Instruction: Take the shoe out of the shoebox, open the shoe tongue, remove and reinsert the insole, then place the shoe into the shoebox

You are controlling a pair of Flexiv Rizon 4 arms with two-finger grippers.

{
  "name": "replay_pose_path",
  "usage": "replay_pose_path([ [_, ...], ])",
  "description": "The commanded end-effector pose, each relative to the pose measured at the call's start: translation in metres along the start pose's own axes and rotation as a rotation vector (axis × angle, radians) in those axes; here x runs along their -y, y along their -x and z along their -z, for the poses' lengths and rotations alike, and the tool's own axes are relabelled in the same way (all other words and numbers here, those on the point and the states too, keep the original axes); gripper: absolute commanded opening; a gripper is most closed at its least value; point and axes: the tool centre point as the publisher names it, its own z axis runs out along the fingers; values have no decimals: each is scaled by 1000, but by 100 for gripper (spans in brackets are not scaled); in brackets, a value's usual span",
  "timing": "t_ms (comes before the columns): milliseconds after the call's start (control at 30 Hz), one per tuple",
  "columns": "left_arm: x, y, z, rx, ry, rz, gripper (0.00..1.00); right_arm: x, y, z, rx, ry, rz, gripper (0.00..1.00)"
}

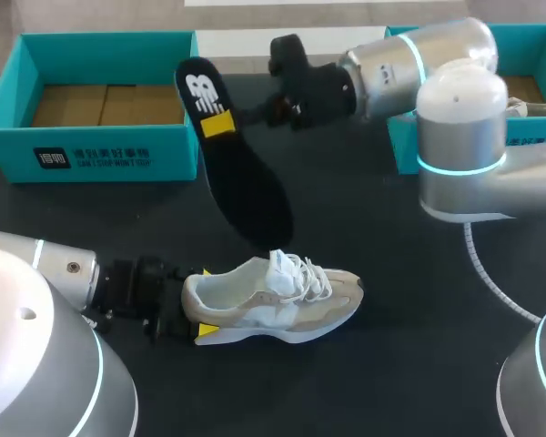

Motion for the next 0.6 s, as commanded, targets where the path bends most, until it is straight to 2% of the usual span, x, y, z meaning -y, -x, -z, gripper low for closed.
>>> replay_pose_path([
  [33,-1,-1,-1,2,2,-1,0,8,-33,21,135,30,-4,0],
  [433,-1,-1,-1,2,2,-1,0,20,-79,41,215,62,-48,0],
  [600,-1,-1,-1,2,2,-1,0,25,-88,47,248,74,-37,0],
])
